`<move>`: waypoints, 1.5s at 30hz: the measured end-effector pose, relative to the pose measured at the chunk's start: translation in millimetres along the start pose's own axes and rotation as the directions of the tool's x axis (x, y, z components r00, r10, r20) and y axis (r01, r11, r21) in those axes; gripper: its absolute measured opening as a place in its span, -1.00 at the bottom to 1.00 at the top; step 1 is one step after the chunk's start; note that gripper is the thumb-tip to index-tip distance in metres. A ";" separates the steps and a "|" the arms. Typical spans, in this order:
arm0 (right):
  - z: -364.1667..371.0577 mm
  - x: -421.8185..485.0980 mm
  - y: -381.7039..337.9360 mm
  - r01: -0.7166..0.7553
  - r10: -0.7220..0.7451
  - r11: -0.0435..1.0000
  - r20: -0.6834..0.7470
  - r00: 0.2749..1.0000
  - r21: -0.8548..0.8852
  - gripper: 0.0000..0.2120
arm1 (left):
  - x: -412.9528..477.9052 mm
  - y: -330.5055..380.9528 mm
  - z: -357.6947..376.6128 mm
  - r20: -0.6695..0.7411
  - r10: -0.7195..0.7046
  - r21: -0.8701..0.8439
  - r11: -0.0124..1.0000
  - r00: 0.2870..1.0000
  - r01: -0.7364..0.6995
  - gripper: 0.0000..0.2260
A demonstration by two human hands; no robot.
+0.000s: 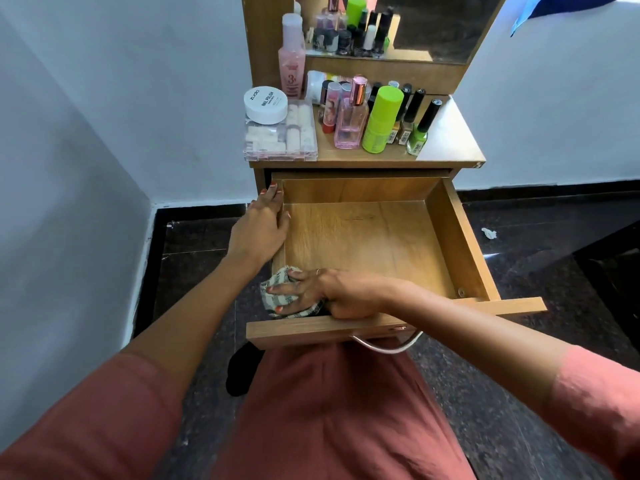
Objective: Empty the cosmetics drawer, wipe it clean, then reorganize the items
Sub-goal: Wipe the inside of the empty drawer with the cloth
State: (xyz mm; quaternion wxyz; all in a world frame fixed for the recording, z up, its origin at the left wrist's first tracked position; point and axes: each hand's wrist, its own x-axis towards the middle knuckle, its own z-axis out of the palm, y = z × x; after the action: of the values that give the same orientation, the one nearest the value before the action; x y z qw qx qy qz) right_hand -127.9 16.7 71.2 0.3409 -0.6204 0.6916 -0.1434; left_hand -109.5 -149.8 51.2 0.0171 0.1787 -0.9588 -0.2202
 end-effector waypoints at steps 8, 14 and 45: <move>-4.7 -25.0 14.5 -0.039 0.038 0.998 0.029 0.999 0.043 -0.34 | -7.3 7.9 14.8 -0.084 -0.007 -0.025 1.000 0.996 0.005 -0.56; -8.7 -30.5 17.2 -0.209 0.203 0.975 0.082 0.976 0.078 -0.35 | -6.8 6.8 20.2 -0.119 0.002 -0.060 0.998 0.993 -0.010 -0.57; -17.3 -58.3 35.3 -0.418 0.552 0.801 -0.261 0.792 0.427 -0.74 | -10.1 12.7 11.3 -0.055 0.025 0.056 0.998 0.998 -0.021 -0.57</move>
State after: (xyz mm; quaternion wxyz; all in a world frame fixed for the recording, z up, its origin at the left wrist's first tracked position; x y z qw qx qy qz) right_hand -166.2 75.2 78.9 0.3326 -0.3090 0.8444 -0.2843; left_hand -105.6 -130.9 46.9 0.0415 0.1742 -0.9656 -0.1884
